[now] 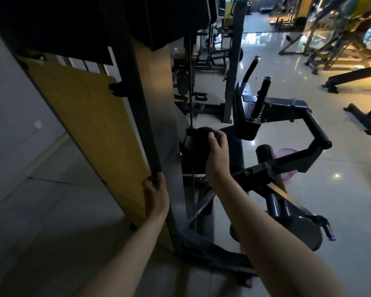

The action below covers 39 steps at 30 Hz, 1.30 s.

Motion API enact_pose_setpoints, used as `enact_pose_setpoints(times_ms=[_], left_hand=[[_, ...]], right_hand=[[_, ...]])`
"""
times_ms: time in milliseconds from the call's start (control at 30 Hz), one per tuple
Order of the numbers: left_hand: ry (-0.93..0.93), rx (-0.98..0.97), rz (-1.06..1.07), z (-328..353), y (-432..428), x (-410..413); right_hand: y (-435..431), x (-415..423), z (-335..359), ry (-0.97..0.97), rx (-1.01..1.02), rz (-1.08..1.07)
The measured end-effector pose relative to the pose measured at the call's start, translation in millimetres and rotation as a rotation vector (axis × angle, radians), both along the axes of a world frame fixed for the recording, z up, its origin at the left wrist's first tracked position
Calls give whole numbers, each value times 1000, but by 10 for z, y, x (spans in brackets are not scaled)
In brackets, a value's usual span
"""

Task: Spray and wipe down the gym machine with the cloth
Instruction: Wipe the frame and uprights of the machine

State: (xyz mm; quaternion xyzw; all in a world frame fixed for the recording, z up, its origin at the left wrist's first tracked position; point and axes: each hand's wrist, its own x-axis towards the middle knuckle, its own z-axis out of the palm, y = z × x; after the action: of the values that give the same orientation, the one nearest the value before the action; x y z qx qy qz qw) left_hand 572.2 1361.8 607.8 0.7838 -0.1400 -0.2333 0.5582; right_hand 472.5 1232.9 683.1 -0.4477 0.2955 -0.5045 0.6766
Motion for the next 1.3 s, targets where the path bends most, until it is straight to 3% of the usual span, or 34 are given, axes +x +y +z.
enact_pose_setpoints(times_ms=[167, 333, 700, 767, 867, 933, 1133, 1300], left_hand=[[319, -49, 130, 118, -189, 58], [279, -67, 149, 129, -202, 23], [366, -172, 174, 216, -250, -143], [336, -141, 116, 242, -170, -119], [300, -97, 18, 208, -46, -19], [247, -48, -31, 149, 30, 2], [167, 105, -238, -99, 330, 53], [205, 200, -308, -148, 760, 310]], right_hand=[[-154, 385, 225, 37, 41, 448], [-357, 385, -58, 66, 26, 655], [-358, 423, -966, 671, 208, 579], [-263, 408, -1192, 731, 294, 442], [-171, 215, -1277, 664, 453, 86], [-119, 27, -1307, 672, 530, -15], [598, 65, -1424, 787, 674, 494], [1121, 613, -1186, 668, 571, 567]])
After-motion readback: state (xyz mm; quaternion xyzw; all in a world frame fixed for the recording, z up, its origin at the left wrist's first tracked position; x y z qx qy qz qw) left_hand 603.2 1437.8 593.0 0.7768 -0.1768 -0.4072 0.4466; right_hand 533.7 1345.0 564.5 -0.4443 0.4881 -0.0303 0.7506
